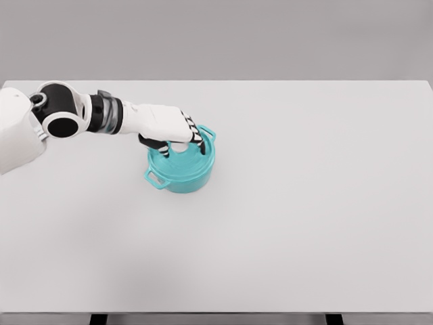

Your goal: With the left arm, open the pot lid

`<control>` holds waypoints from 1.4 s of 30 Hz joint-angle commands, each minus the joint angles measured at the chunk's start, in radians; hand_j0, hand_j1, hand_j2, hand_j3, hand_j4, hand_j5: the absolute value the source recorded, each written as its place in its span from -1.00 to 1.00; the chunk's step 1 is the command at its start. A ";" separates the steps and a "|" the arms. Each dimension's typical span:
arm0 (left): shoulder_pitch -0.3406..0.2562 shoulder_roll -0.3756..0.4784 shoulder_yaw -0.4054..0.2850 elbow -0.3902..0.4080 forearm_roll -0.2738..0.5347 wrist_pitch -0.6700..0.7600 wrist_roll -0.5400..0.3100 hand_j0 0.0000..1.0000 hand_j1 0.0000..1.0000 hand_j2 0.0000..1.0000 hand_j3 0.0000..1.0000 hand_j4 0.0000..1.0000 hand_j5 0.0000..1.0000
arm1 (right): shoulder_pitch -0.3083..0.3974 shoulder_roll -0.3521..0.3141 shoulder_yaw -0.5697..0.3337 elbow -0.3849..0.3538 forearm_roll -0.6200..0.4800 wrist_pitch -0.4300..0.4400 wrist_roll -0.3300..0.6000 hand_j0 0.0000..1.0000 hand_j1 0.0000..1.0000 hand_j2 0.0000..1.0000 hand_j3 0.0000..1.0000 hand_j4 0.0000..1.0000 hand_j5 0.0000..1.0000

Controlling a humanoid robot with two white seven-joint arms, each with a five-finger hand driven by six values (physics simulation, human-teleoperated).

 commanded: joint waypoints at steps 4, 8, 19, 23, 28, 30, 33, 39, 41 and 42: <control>0.002 0.000 -0.002 0.001 -0.011 -0.003 -0.001 0.23 0.23 0.23 0.23 0.23 0.23 | 0.000 0.000 0.000 0.000 0.000 0.000 0.000 1.00 1.00 1.00 1.00 1.00 1.00; 0.000 0.002 -0.002 -0.001 -0.011 -0.004 -0.002 0.10 0.10 0.10 0.10 0.10 0.10 | 0.000 0.000 0.000 0.000 0.000 0.000 0.000 1.00 1.00 1.00 1.00 1.00 1.00; -0.008 0.057 0.013 -0.013 -0.012 -0.038 -0.002 -0.21 -0.21 -0.21 -0.21 -0.21 -0.21 | 0.000 0.000 0.000 0.000 0.000 0.000 0.000 1.00 1.00 1.00 1.00 1.00 1.00; -0.012 0.166 0.053 -0.013 -0.014 -0.057 -0.001 -0.20 -0.20 -0.20 -0.20 -0.20 -0.20 | 0.000 0.000 0.000 0.000 0.000 0.000 0.000 1.00 1.00 1.00 1.00 1.00 1.00; 0.000 0.271 0.082 0.001 -0.026 -0.057 0.002 -0.20 -0.20 -0.20 -0.20 -0.20 -0.20 | 0.000 0.000 0.000 0.000 0.000 0.000 0.000 1.00 1.00 1.00 1.00 1.00 1.00; 0.032 0.307 0.105 0.010 -0.040 -0.055 0.002 -0.19 -0.19 -0.19 -0.19 -0.19 -0.19 | 0.000 0.000 0.000 0.000 0.000 0.000 0.000 1.00 1.00 1.00 1.00 1.00 1.00; 0.080 0.299 0.139 0.060 -0.049 -0.055 0.002 -0.17 -0.17 -0.17 -0.17 -0.17 -0.17 | 0.000 0.000 0.000 0.000 0.000 0.000 0.000 1.00 1.00 1.00 1.00 1.00 1.00; 0.094 0.287 0.145 0.076 -0.051 -0.053 0.002 0.52 0.52 0.52 0.52 0.52 0.52 | 0.000 0.000 0.000 0.000 0.000 0.000 0.000 1.00 1.00 1.00 1.00 1.00 1.00; 0.094 0.284 0.153 0.077 -0.049 -0.050 0.002 0.75 0.75 0.75 0.75 0.75 0.75 | 0.000 0.000 0.000 0.000 0.000 0.000 0.000 1.00 1.00 1.00 1.00 1.00 1.00; 0.094 0.284 0.153 0.077 -0.049 -0.050 0.002 0.83 0.83 0.83 0.83 0.83 0.83 | 0.000 0.000 0.000 0.000 0.000 0.000 0.000 1.00 1.00 1.00 1.00 1.00 1.00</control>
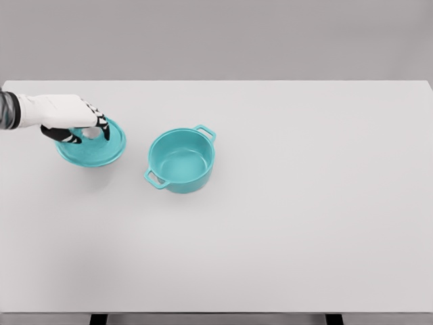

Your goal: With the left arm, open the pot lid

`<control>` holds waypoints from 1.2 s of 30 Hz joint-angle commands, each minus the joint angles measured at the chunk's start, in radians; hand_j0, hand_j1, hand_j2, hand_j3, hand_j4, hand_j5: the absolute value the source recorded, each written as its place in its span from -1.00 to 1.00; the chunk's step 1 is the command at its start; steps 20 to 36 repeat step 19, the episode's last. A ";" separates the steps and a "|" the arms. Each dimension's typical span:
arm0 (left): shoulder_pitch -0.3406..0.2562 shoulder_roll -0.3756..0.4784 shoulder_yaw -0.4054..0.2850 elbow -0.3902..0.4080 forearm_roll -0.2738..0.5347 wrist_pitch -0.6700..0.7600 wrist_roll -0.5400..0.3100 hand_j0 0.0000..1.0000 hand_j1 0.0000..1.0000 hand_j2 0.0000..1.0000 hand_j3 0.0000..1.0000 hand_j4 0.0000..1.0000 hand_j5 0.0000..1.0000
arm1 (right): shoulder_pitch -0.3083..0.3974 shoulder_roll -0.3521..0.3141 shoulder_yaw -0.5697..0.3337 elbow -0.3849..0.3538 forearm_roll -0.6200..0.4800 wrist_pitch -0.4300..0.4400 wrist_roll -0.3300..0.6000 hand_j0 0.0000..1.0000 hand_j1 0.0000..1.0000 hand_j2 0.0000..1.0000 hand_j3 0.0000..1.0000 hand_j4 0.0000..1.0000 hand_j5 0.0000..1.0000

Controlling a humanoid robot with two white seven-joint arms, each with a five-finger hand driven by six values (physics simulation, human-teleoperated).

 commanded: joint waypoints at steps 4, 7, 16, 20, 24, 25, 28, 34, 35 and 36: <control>0.000 -0.003 0.006 0.005 0.006 0.004 0.000 1.00 1.00 1.00 1.00 1.00 1.00 | 0.000 0.000 0.000 0.000 0.000 0.000 0.000 1.00 1.00 1.00 1.00 1.00 1.00; -0.002 0.000 0.008 0.003 0.009 0.000 0.000 1.00 1.00 1.00 1.00 1.00 1.00 | 0.000 0.000 0.000 0.000 0.000 0.000 0.000 1.00 1.00 1.00 1.00 1.00 1.00; 0.044 -0.012 0.118 0.281 0.127 -0.012 0.003 1.00 1.00 1.00 1.00 1.00 1.00 | 0.000 0.000 0.000 0.000 0.000 0.000 0.000 1.00 1.00 1.00 1.00 1.00 1.00; 0.048 -0.014 0.118 0.289 0.127 -0.012 0.008 1.00 1.00 1.00 1.00 1.00 1.00 | 0.002 0.000 0.000 0.000 0.000 0.000 0.000 1.00 1.00 1.00 1.00 1.00 1.00; 0.048 -0.014 0.118 0.289 0.127 -0.012 0.008 1.00 1.00 1.00 1.00 1.00 1.00 | 0.002 0.000 0.000 0.000 0.000 0.000 0.000 1.00 1.00 1.00 1.00 1.00 1.00; 0.048 -0.014 0.118 0.289 0.127 -0.012 0.008 1.00 1.00 1.00 1.00 1.00 1.00 | 0.002 0.000 0.000 0.000 0.000 0.000 0.000 1.00 1.00 1.00 1.00 1.00 1.00; 0.048 -0.014 0.118 0.289 0.127 -0.012 0.008 1.00 1.00 1.00 1.00 1.00 1.00 | 0.002 0.000 0.000 0.000 0.000 0.000 0.000 1.00 1.00 1.00 1.00 1.00 1.00; 0.048 -0.014 0.118 0.289 0.127 -0.012 0.008 1.00 1.00 1.00 1.00 1.00 1.00 | 0.002 0.000 0.000 0.000 0.000 0.000 0.000 1.00 1.00 1.00 1.00 1.00 1.00; 0.048 -0.014 0.118 0.289 0.127 -0.012 0.008 1.00 1.00 1.00 1.00 1.00 1.00 | 0.002 0.000 0.000 0.000 0.000 0.000 0.000 1.00 1.00 1.00 1.00 1.00 1.00; 0.048 -0.014 0.118 0.289 0.127 -0.012 0.008 1.00 1.00 1.00 1.00 1.00 1.00 | 0.002 0.000 0.000 0.000 0.000 0.000 0.000 1.00 1.00 1.00 1.00 1.00 1.00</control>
